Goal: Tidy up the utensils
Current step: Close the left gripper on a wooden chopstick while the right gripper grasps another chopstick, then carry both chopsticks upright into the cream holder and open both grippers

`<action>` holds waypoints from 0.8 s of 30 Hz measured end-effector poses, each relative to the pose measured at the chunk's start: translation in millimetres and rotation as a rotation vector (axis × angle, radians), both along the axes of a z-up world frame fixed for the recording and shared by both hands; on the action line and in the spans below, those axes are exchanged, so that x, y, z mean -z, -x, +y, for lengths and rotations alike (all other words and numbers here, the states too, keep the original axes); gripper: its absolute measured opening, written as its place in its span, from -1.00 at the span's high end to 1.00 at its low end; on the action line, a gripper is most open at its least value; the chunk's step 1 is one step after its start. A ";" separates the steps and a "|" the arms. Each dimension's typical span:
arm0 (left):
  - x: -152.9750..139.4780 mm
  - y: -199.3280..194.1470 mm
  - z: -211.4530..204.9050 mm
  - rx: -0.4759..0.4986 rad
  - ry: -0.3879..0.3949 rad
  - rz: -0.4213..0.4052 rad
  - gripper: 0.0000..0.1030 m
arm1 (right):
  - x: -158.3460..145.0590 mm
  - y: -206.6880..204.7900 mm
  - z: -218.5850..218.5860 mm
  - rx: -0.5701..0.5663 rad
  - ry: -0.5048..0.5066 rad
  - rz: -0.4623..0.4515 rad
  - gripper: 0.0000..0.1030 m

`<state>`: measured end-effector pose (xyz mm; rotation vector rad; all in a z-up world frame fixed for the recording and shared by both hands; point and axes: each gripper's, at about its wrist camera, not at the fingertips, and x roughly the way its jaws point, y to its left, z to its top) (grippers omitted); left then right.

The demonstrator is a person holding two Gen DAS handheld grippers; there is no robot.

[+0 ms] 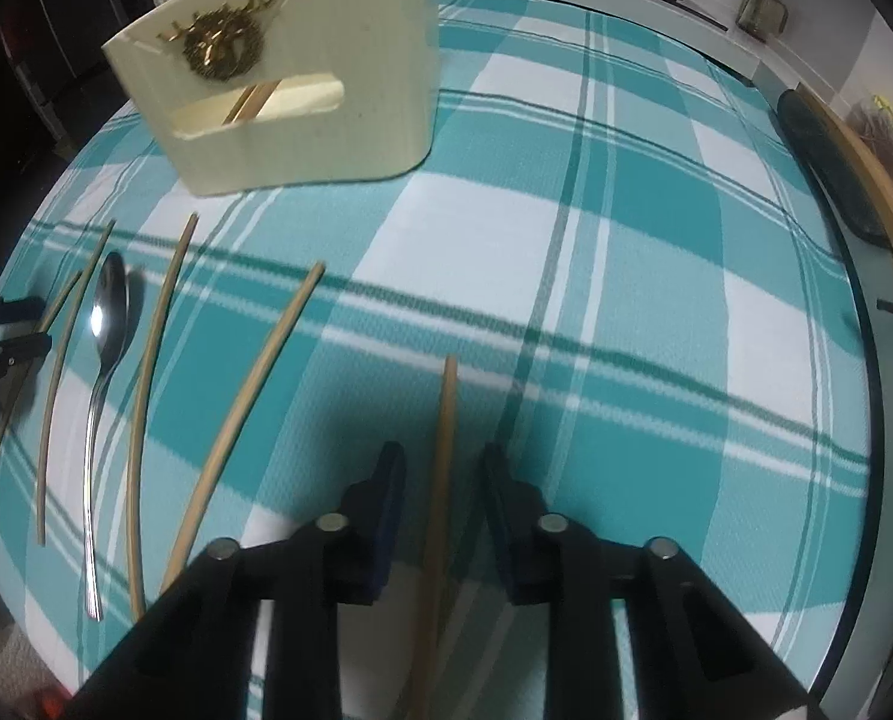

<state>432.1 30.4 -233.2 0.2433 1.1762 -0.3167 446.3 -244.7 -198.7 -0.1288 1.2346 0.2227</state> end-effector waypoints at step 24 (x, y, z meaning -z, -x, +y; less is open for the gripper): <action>-162.7 108.9 49.1 -0.048 0.377 -0.478 0.91 | -190.2 141.1 -9.0 -0.050 -0.264 -0.561 0.88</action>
